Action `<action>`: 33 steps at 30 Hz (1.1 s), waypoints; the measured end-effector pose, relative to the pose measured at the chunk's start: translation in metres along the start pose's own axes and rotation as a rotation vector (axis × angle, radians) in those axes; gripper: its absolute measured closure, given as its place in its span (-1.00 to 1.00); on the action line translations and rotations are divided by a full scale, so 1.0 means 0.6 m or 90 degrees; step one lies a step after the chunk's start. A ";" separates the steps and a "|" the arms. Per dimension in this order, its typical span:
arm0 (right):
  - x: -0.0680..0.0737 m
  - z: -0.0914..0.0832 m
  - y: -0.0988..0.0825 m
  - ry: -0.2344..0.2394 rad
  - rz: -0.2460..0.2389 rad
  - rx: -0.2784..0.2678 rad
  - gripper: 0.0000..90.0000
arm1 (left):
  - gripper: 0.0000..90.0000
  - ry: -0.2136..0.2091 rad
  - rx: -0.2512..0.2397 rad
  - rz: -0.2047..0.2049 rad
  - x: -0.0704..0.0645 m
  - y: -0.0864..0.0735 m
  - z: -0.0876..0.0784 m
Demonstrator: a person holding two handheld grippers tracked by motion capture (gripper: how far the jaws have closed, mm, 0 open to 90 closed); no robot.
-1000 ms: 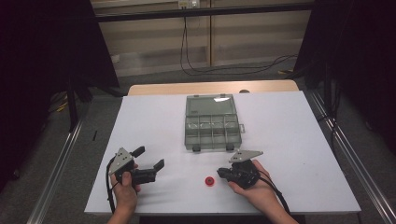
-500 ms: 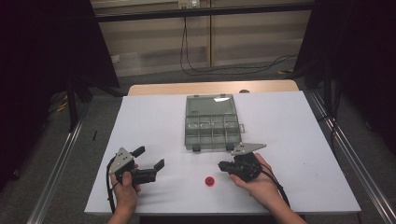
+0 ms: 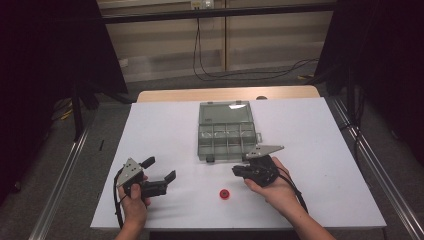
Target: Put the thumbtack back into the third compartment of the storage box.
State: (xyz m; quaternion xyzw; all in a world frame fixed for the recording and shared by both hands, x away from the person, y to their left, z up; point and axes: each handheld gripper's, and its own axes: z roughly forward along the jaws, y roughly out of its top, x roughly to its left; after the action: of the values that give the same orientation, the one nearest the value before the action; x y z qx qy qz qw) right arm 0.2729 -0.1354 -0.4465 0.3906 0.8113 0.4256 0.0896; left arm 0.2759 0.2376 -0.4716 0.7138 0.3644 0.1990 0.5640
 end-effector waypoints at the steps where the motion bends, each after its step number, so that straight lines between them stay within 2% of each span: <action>1: -0.001 0.000 0.002 0.000 0.002 0.000 0.92 | -0.91 -0.002 0.001 0.000 0.000 0.000 0.000; 12: -0.012 -0.002 0.026 0.002 -0.002 -0.005 0.92 | -0.91 -0.001 0.000 0.000 0.000 0.000 0.000; 26: -0.025 0.004 0.039 0.004 0.012 0.003 0.92 | -0.91 -0.002 0.001 0.005 0.000 0.000 0.000; 33: -0.027 0.004 0.053 0.003 0.005 -0.002 0.92 | -0.91 -0.003 0.001 0.004 0.000 0.000 0.001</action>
State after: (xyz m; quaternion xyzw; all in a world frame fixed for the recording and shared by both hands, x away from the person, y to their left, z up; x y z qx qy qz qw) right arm 0.3029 -0.1351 -0.4268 0.3927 0.8094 0.4281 0.0862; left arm 0.2762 0.2374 -0.4716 0.7158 0.3611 0.1985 0.5637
